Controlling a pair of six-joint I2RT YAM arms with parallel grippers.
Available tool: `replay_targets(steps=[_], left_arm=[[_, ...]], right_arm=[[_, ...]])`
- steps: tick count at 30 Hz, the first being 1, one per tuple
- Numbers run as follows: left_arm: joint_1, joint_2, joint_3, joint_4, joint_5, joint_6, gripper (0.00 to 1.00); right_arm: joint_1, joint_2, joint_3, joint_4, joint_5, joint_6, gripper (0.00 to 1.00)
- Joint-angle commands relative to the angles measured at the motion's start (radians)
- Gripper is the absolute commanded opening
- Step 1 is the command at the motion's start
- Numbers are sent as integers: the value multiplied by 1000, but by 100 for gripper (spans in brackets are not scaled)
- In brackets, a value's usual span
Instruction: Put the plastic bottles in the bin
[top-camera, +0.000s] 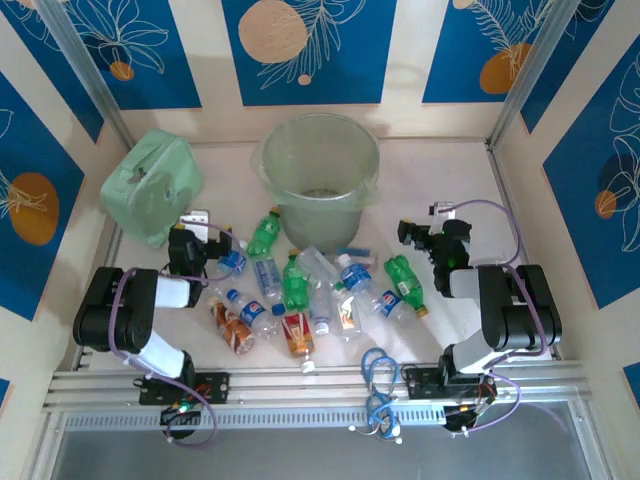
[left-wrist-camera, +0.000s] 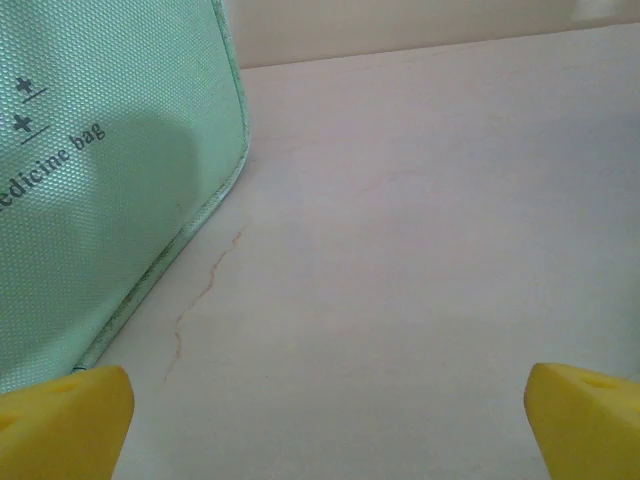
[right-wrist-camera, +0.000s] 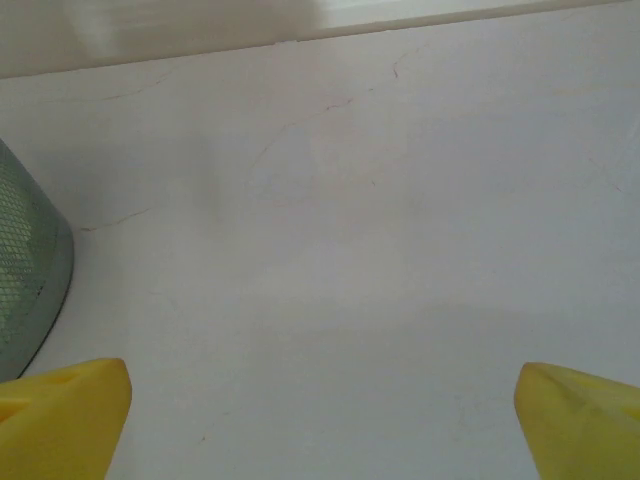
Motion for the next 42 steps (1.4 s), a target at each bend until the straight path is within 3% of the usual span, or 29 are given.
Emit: replay_targets(steps=[1,28,30,31,33,34,36,37,38,39,40,42], left_arm=[[-4,5,4,10,26,12,100],[0,0,8,-6,33,8,100],[-3,-43,37,-72,-17,-2,100],[-4,-88,72,-170,-54,-14,100],[-7,-187,176,-413,-169,-62,100],[-7,-236,232,-535,-233,-144,100],[-6,-303,374,-818,-237,-271,100],[-7,-314,456,-969,-205,-340,95],[-10,-319,523,-1107,-168,-410,92],[-13,-329,557,-1182,-123,-466,89],[-22,-350,564,-1208,-49,-511,85],[-73,-414,550,-1225,-8,-572,84]], right_arm=[[3,1,2,25,-12,-16,99],[-1,-1,1,22,-18,-15,99],[18,-27,19,-11,45,-7,99],[44,-79,64,-139,132,-6,99],[74,-209,255,-558,245,73,99],[58,-260,377,-818,256,216,99],[14,-295,551,-1191,231,425,99],[5,-298,548,-1246,284,508,99],[-33,-297,533,-1273,237,555,99],[-88,-290,546,-1311,107,559,100],[-133,-272,581,-1389,5,560,100],[-99,-229,690,-1576,26,558,100]])
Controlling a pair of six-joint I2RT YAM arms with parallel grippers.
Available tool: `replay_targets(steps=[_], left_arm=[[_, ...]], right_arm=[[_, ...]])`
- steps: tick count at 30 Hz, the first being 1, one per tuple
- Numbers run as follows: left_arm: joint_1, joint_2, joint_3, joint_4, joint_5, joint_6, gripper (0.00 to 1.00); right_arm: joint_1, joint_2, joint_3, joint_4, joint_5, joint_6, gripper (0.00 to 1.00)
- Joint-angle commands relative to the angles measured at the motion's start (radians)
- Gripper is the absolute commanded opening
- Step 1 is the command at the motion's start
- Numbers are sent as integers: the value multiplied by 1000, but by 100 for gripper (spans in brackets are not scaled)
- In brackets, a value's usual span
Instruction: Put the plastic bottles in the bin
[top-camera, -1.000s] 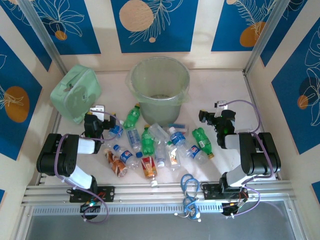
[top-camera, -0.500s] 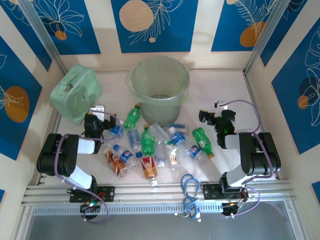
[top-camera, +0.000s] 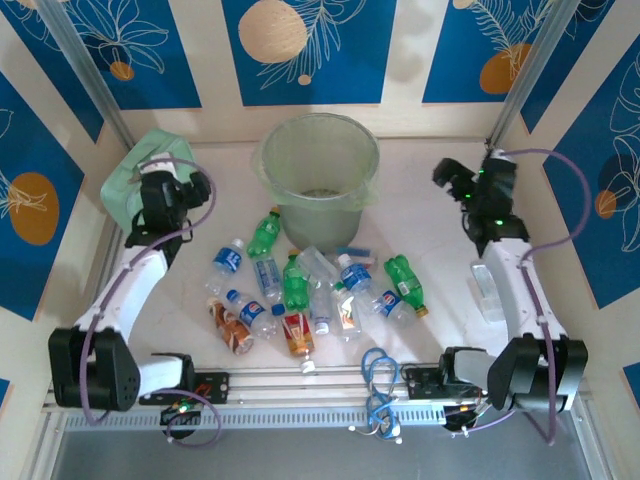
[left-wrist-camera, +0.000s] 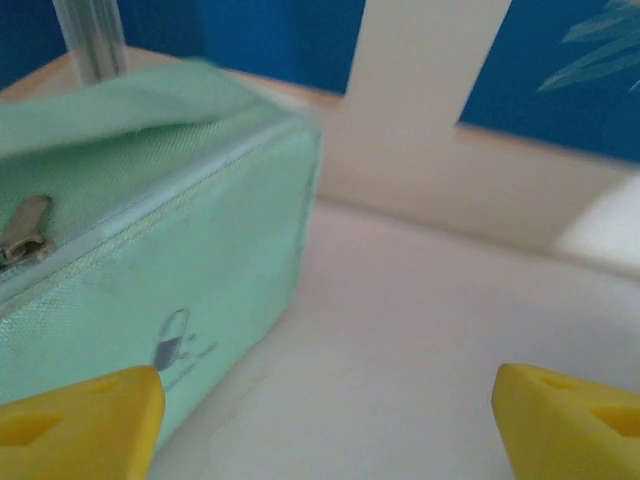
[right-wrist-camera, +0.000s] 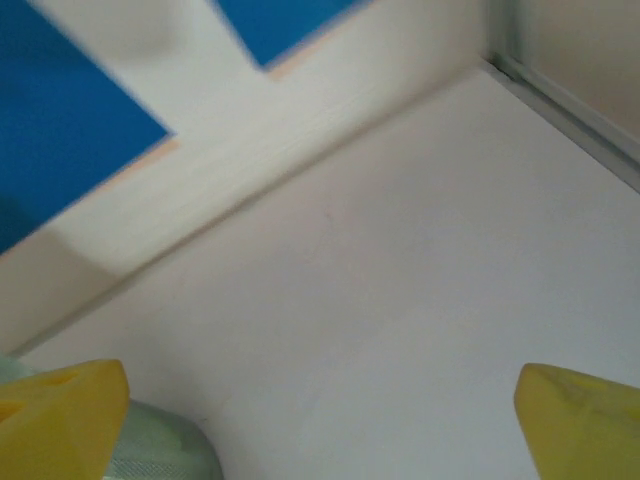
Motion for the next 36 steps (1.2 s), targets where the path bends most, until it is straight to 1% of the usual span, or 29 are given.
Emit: replay_targets(steps=[1,2,5,7,10,11,13,15,18,19,21,28,31,34,36], left_arm=[[-92,-86,-14,-313,93,-192,84],[-134,-116,-9,-331,80,-182,85],[-240,-165,14,-383,75,-127,86],[-288,-173,30,-410,115,-110,86],[-342,-177,45,-445,170,-112,86],[-352,-179,48,-453,184,-114,86],[-353,-189,42,-452,203,-123,87],[-353,-194,36,-444,207,-129,89],[-353,-183,51,-443,227,-137,89],[-353,-179,58,-442,232,-141,89],[-353,-178,66,-443,233,-154,89],[-353,-200,46,-438,229,-191,92],[-353,-208,43,-441,240,-200,94],[-353,-214,55,-465,215,-176,98],[-353,-216,71,-486,192,-157,99]], right_arm=[[53,114,104,-558,-39,110,100],[99,145,160,-648,-12,98,98],[206,223,258,-827,0,67,92],[268,257,270,-910,11,73,90],[382,269,245,-965,28,81,90],[420,271,235,-969,24,81,90],[459,282,214,-967,18,87,91],[466,301,195,-960,11,89,91],[467,331,194,-947,17,83,94],[468,337,193,-933,9,74,100],[469,356,192,-914,-14,56,99],[462,464,185,-877,9,47,100],[451,501,188,-854,-3,39,100],[448,534,196,-842,-10,28,100],[445,554,197,-835,-6,25,99]])
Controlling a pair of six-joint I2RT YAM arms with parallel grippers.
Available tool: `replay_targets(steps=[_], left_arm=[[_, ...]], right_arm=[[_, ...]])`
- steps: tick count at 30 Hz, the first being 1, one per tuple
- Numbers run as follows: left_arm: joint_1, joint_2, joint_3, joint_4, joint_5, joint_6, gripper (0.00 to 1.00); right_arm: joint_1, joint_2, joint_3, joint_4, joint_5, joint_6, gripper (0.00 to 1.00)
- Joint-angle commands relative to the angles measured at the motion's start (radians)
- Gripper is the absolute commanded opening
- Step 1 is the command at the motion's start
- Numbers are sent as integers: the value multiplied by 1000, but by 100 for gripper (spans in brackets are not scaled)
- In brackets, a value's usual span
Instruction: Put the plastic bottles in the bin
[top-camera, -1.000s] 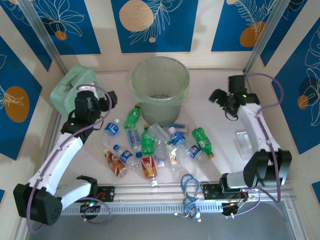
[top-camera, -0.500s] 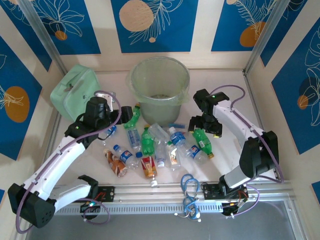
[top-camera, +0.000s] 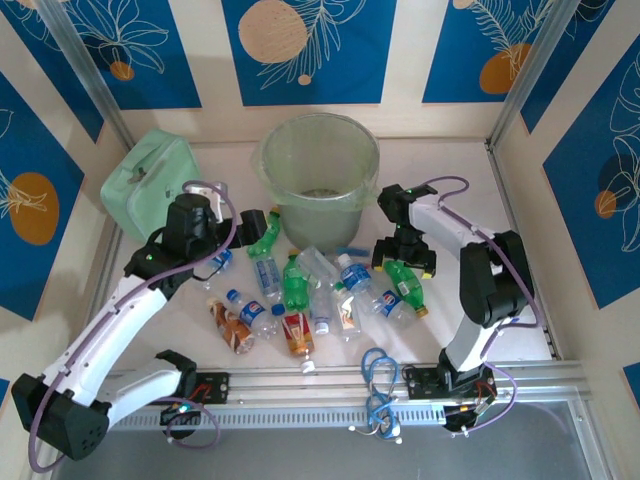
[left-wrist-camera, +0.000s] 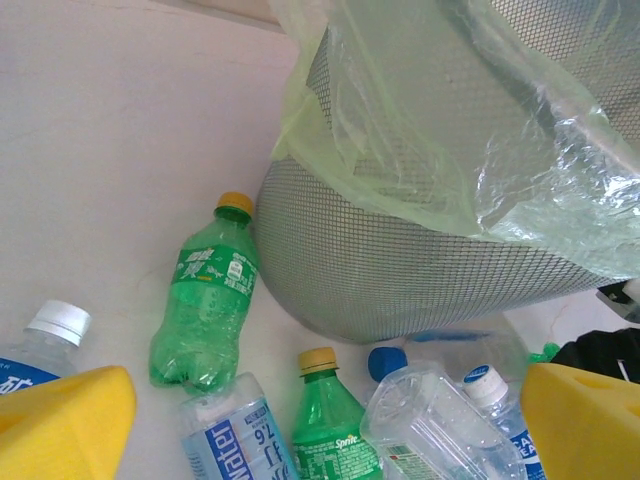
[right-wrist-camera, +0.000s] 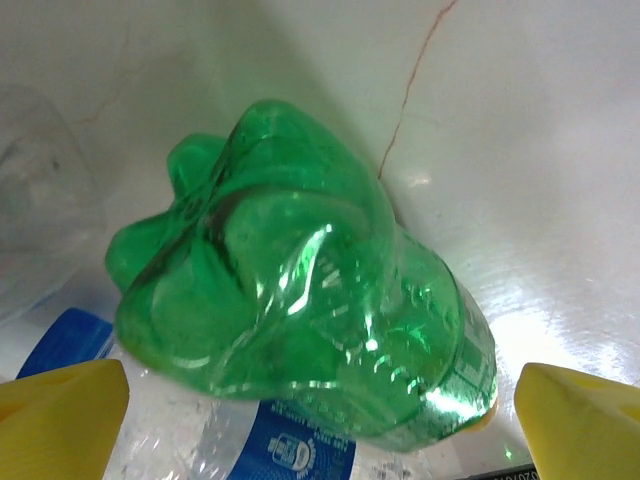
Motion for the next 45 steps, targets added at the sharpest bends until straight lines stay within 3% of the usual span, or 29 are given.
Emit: replay_targets(steps=[1,19,27,36,40,45], left_arm=[[-4,-17,43,-44,-26,25,99],[-4,-8,26,-26,7,-3,97],[-4,4,32,-20,15,-13,97],[-4,12,57,-16,26,-20,97],[-4,12,69,33,97,-21,98],[-6,12,59,180,286,-71,97]], right_arm=[[-10,27,-2,11,-21,-17,99],[-155,83,-104,131,-38,6,85],[-187,27,-111,142,-32,14,70],[-201,-145,-64,111,-44,37,63],[-202,-261,14,76,-68,63,62],[-195,-402,186,63,-146,80,61]])
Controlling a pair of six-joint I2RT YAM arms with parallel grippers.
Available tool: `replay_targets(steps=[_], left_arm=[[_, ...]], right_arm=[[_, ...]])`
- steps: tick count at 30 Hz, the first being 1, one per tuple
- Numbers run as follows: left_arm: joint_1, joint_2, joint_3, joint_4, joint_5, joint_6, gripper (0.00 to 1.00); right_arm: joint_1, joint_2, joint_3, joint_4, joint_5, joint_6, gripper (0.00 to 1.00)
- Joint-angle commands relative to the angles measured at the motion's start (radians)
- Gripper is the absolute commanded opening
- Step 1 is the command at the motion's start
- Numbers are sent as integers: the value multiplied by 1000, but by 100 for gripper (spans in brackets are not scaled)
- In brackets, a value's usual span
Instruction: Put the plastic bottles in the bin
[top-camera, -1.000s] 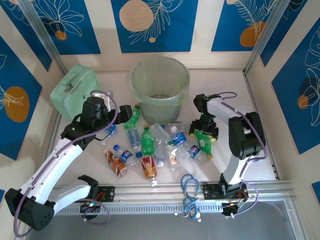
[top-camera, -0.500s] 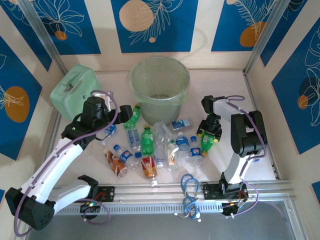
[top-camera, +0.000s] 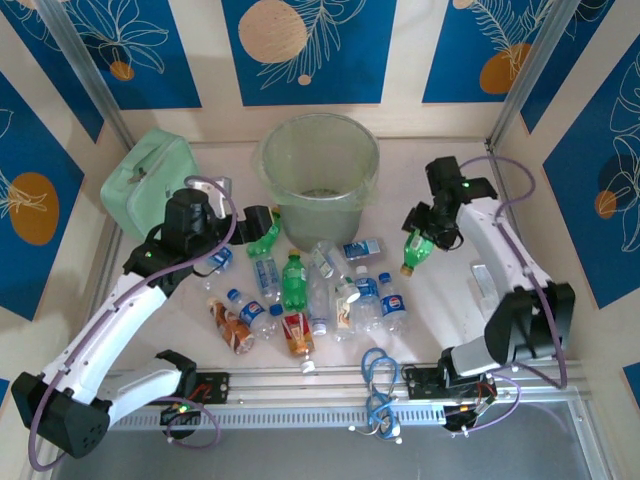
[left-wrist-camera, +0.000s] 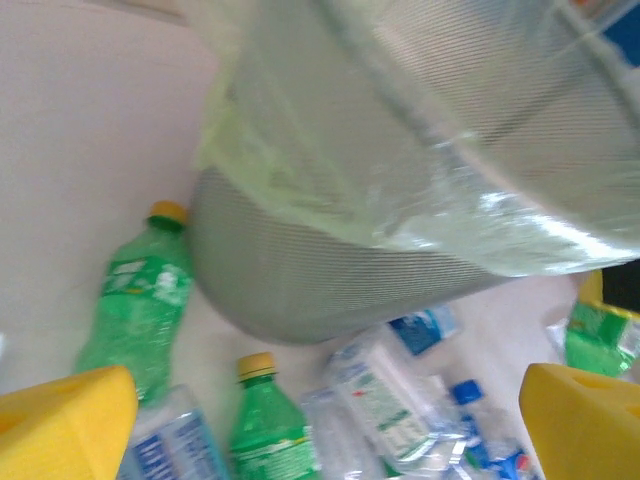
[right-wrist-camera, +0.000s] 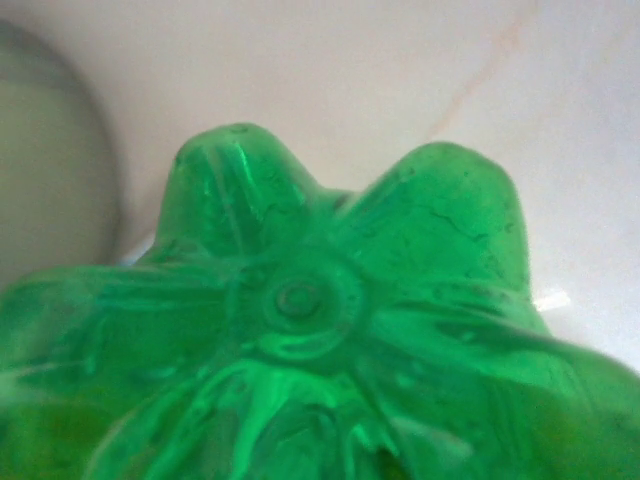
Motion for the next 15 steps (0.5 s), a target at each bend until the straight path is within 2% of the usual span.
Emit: replay_targets(steps=[1,5,9,12,15], left_arm=[[-9,-1,28,164,184,-54,97],[-34,14,24,348,321,-119,99],[-80,80,31,564,451,-223,99],[-129,147,80,633,522,-260,97],[-161,196,122,695,576,-303,95]], right_arm=[[8,-116,128,-10,-118,42,61],[36,-228,183,184,-349,132,65],[59,-264,145,483,-580,324,66],[98,-258,133,653,-648,422,66],[135,-240,151,737,-680,458,66]])
